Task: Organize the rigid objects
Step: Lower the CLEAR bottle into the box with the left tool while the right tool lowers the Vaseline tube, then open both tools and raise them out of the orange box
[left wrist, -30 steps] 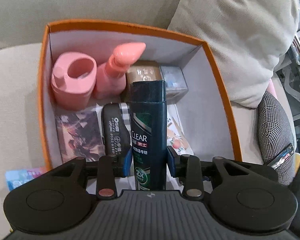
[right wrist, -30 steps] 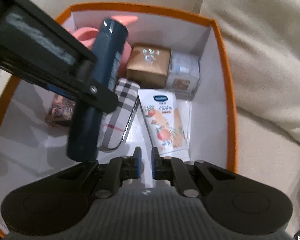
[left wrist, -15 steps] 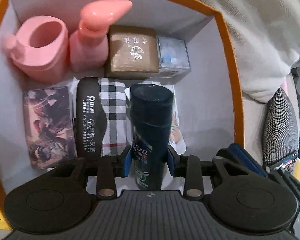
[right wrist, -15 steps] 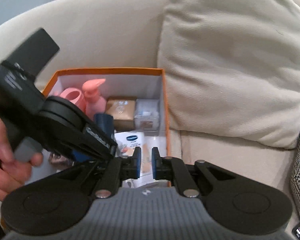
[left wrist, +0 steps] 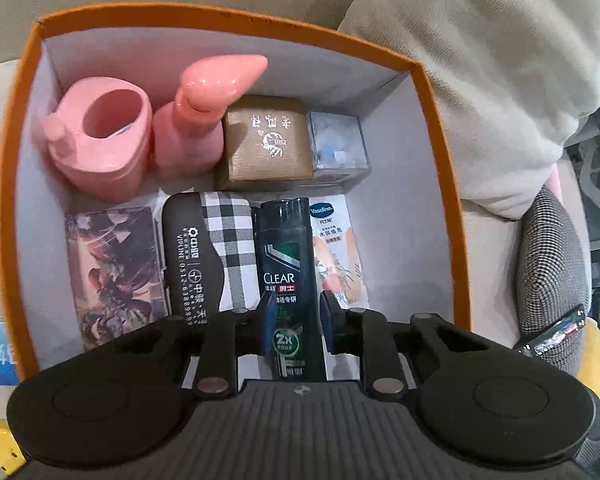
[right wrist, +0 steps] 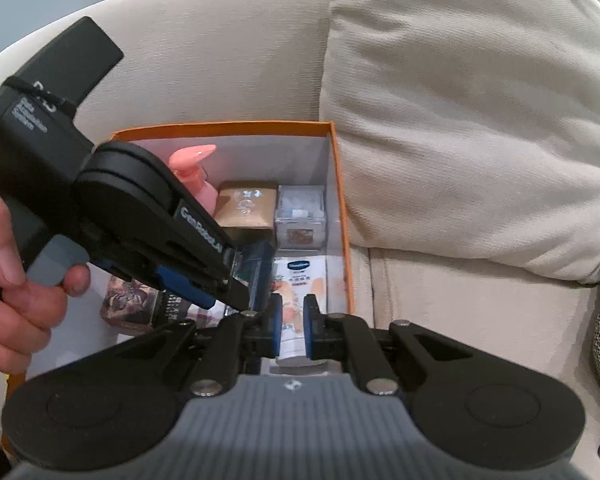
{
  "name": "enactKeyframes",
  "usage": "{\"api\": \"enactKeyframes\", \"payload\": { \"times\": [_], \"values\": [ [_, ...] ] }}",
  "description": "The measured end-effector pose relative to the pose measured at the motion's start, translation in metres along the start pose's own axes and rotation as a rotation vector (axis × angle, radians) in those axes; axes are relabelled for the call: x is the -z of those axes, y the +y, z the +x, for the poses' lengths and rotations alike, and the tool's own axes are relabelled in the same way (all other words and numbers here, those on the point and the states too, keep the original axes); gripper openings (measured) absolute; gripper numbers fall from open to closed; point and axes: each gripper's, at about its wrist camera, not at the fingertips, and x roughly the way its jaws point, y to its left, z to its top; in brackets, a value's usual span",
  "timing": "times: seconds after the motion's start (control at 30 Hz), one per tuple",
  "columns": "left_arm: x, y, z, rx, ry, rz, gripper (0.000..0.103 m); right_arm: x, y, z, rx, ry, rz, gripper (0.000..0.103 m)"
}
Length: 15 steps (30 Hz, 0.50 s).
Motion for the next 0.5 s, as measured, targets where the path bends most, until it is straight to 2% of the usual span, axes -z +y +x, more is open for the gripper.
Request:
{"api": "enactKeyframes", "payload": {
  "times": [0.17,0.2,0.27,0.37,0.5],
  "values": [
    [0.006,0.0,-0.025,-0.019,-0.052,0.049,0.024,-0.001,0.009,0.001,-0.019,0.012,-0.009,0.01],
    [0.008,0.0,-0.031,-0.023,-0.062,0.062,0.024,-0.001,0.012,0.001,-0.034,0.023,-0.009,0.014],
    [0.013,0.002,-0.043,-0.033,-0.086,0.083,0.024,0.001,0.017,0.003,-0.062,0.057,-0.007,0.027],
    [0.022,0.006,-0.059,-0.052,-0.117,0.112,0.024,0.005,0.026,0.01,-0.093,0.142,-0.027,0.028],
    [0.033,0.018,-0.078,-0.06,-0.14,0.115,0.024,0.013,0.036,0.026,-0.087,0.266,-0.067,0.027]
  ]
}}
